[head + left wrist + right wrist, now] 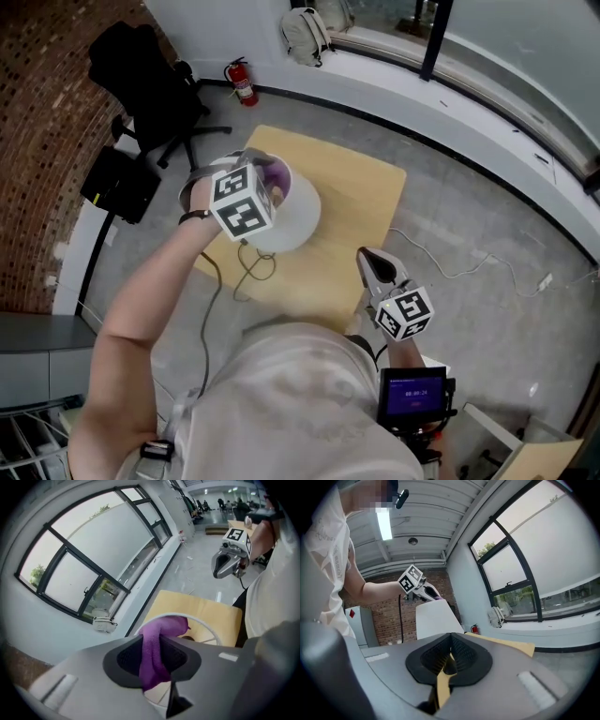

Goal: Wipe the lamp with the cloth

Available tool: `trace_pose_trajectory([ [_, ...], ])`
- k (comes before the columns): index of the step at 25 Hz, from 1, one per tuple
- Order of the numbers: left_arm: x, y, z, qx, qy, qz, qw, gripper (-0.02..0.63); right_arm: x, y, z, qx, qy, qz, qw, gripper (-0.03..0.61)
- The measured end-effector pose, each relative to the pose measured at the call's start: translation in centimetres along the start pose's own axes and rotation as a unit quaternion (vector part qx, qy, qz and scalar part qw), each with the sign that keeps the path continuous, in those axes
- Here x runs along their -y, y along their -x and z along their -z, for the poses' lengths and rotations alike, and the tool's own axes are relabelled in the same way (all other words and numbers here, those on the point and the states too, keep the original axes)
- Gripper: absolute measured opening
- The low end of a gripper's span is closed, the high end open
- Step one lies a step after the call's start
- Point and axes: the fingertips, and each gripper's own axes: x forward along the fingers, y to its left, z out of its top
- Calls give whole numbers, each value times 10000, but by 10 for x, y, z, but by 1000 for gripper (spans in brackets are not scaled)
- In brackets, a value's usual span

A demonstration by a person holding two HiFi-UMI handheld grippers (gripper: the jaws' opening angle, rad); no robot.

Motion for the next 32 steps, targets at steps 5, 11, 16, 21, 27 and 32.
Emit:
trace_pose_trajectory([
  [5, 29, 6, 5, -222, -42, 1761, 9841, 91, 6, 6, -1, -38, -14, 79, 10000, 14],
  [11, 48, 21, 33, -1034, -467, 2932, 9493, 89, 2, 5, 6, -76, -16, 111, 9999, 14],
  [16, 40, 2, 47, -1496, -893, 3141, 9333, 89, 11, -13, -1, -107, 9, 112, 9999, 14],
  [21, 56, 6, 21, -824, -657, 3591, 9273, 89, 12, -18, -2, -152, 2, 88, 9998, 14],
  [27, 41, -11, 10, -776, -759, 2879, 9515, 89, 21, -13, 3, -170, -72, 224, 9996, 14],
  [32, 9, -24, 21, -1095, -1085, 1876, 9701, 91, 26, -10, 15, -161, -135, 213, 9996, 14],
])
